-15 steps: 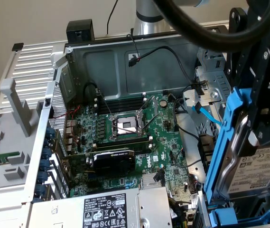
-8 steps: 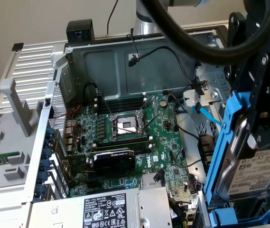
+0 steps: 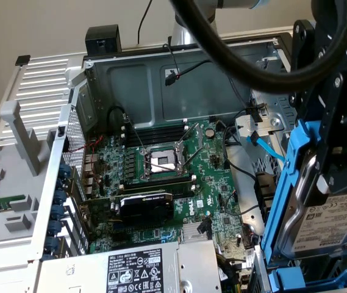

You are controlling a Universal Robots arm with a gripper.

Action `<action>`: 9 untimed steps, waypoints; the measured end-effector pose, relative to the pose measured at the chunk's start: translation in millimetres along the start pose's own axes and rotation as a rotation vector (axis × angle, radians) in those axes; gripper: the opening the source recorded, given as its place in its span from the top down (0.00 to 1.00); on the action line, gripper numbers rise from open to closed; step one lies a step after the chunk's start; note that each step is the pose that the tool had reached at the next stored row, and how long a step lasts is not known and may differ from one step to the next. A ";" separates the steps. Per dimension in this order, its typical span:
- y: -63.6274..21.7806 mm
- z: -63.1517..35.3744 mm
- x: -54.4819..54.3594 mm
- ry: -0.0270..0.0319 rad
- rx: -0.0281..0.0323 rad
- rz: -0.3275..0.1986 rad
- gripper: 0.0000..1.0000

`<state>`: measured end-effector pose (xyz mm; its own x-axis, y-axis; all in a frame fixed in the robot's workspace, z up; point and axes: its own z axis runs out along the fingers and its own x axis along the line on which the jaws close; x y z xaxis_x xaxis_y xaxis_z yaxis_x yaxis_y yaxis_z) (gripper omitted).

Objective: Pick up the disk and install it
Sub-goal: 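Insert the disk into the insertion slot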

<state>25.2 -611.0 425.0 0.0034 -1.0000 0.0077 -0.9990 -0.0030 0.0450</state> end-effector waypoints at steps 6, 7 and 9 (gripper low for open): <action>0.1 0.4 0.2 -0.0009 0.0000 0.000 0.63; 0.1 0.4 0.2 -0.0010 0.0000 0.000 0.63; 0.1 0.6 0.3 -0.0011 0.0001 0.000 0.63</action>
<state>25.1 -611.4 424.4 0.0032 -1.0000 0.0066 -0.9990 -0.0029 0.0449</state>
